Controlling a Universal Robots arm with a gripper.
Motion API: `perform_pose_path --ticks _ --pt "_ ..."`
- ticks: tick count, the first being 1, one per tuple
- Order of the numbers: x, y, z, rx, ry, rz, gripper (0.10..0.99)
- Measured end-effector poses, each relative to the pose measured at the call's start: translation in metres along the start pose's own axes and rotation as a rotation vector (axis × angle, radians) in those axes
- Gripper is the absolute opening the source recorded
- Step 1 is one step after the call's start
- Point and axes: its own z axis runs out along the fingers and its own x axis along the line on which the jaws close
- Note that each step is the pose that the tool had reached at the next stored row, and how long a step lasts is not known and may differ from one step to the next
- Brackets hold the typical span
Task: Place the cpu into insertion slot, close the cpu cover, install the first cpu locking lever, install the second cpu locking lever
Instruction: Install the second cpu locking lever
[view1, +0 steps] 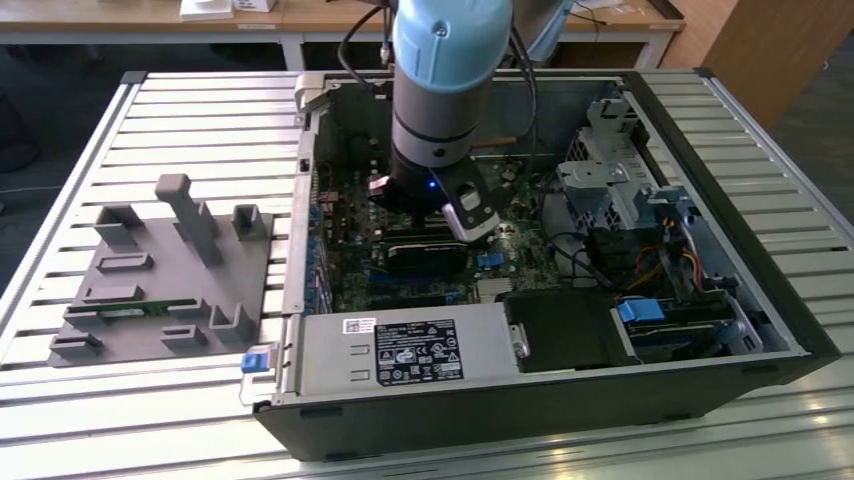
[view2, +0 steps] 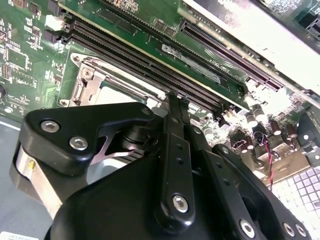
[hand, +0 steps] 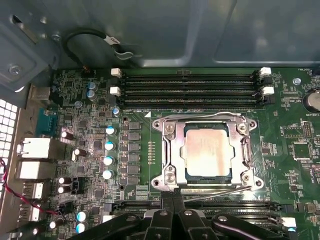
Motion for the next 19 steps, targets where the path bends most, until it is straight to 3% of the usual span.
perform_pose_path --ticks 8,19 --pt "0.0024 -0.0020 -0.0001 -0.023 0.0006 0.000 0.118" --pt "0.0050 -0.0041 0.0070 -0.032 0.0008 -0.001 0.118"
